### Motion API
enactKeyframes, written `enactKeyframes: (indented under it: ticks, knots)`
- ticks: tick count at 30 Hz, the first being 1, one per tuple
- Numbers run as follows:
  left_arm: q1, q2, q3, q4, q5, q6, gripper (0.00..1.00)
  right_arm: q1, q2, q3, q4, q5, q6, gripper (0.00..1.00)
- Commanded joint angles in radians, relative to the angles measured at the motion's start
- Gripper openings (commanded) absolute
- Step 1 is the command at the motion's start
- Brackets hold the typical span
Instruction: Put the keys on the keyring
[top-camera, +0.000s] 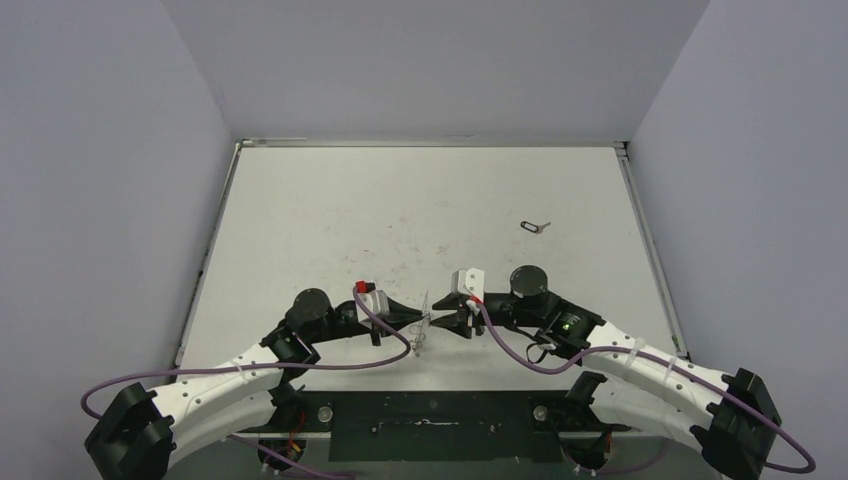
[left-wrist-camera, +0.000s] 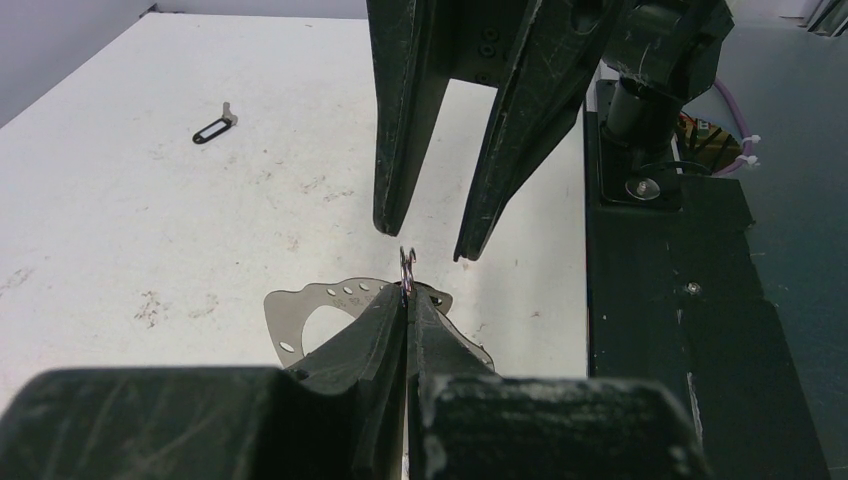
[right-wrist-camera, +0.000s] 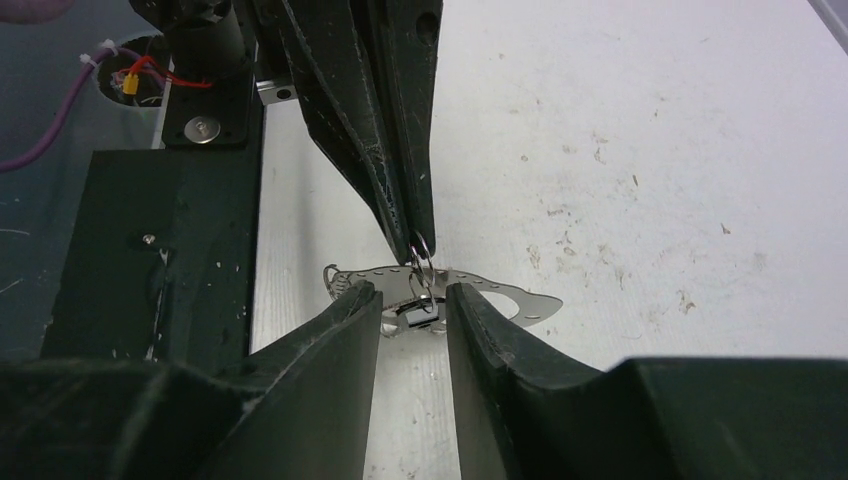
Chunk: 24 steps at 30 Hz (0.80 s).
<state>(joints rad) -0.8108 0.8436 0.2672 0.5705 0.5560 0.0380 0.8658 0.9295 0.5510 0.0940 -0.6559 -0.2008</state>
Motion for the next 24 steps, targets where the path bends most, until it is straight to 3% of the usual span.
enactKeyframes:
  ticks: [1,9,15,21,24]
  knots:
    - [-0.005,-0.016,0.004,0.043,0.024,0.005,0.0,0.009,0.017,-0.015,0.155,-0.047,-0.038,0.29]
    - [-0.007,-0.008,0.001,0.056,0.022,0.002,0.0,0.009,0.058,-0.022,0.21,-0.052,-0.025,0.28]
    - [-0.007,-0.011,-0.003,0.063,0.019,0.002,0.0,0.009,0.066,-0.022,0.201,-0.066,-0.041,0.21]
    - [-0.007,-0.011,-0.003,0.073,0.018,-0.001,0.0,0.009,0.078,-0.011,0.183,-0.097,-0.05,0.0]
    - [-0.007,-0.016,-0.003,0.072,0.015,-0.003,0.0,0.009,0.078,0.001,0.155,-0.103,-0.057,0.0]
